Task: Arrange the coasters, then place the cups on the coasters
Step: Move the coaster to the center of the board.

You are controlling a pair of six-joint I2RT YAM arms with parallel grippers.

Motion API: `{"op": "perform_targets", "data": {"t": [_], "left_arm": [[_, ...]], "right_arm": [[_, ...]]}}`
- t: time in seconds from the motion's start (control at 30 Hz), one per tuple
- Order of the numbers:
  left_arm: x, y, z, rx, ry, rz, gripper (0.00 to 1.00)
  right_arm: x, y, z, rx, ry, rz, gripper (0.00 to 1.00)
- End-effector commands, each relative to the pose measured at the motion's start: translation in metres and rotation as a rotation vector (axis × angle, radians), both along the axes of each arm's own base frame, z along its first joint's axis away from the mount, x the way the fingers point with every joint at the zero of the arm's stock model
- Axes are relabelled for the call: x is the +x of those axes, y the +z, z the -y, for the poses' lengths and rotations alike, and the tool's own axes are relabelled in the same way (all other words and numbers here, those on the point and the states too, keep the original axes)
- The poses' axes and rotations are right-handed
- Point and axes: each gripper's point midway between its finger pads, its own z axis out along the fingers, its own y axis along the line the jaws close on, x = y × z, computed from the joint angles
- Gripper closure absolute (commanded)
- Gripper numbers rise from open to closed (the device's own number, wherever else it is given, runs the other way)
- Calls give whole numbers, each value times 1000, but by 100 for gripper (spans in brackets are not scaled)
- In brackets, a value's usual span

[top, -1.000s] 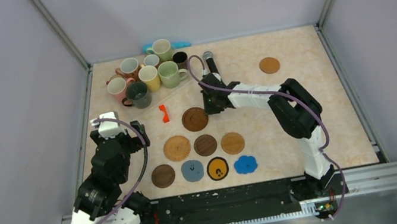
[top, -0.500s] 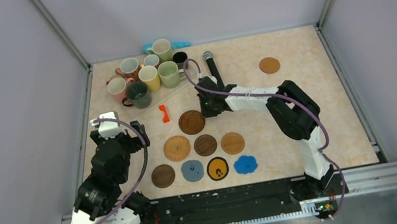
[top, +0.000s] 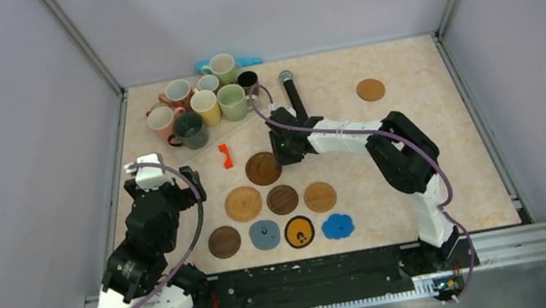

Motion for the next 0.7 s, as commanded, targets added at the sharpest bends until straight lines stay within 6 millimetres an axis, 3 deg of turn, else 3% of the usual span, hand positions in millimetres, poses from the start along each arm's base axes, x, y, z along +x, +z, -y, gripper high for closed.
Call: {"op": "perform_targets", "data": {"t": [0.0,0.17,0.33,0.43,0.53,0.67], "left_arm": [[3,7,3,-12,-11,33,5],[3,7,3,-13,-14,33,5],[2,8,4,-19,-20,37,5],[1,9,5,-24,-26,38,5],[0,10,5,-26,-28,41,5],[0,10,5,-28,-28,43,5]], "right_arm": [[10,56,-6,47,32,97,65],[33,103,23,82,1,213,54],[64,129,86,51,-92,303,50],[86,135,139,-41,-199,355,58],[108,133,195,-118,-295,383,60],[136,118,245,-218,-322,375,60]]}}
